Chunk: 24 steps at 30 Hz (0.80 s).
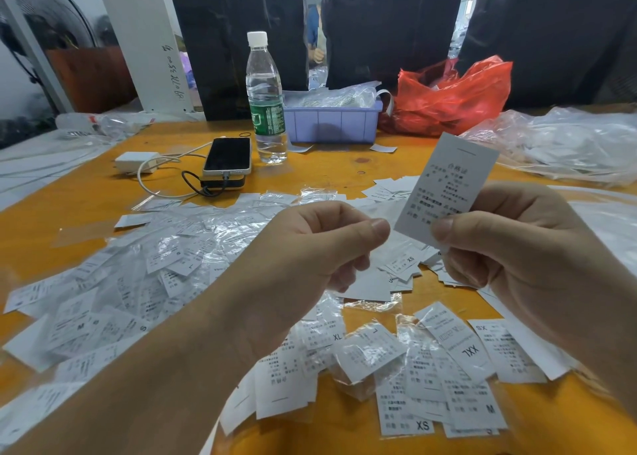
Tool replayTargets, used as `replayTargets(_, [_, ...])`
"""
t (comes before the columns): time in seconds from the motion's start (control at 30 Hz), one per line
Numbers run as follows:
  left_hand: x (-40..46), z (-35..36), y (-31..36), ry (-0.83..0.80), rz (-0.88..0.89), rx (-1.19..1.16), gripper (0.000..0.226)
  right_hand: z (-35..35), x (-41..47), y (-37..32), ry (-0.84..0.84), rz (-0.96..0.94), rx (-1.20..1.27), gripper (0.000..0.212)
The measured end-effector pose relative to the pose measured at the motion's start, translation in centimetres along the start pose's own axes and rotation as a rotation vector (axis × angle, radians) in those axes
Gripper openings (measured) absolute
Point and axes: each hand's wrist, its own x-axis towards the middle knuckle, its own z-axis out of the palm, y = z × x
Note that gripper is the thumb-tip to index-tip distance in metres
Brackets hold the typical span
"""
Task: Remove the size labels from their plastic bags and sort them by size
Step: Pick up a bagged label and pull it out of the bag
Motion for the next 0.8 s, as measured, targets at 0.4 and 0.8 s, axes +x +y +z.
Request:
replayTargets(0.4, [-0.08, 0.21, 0.07, -0.013, -0.006, 0.011, 0.018, 0.02, -0.27, 0.39, 0.006, 0.017, -0.030, 0.021])
replayTargets(0.8, [-0.15, 0.25, 0.07, -0.072, 0.019, 0.042, 0.010, 0.17, -0.41, 0.61, -0.029, -0.023, -0.128, 0.018])
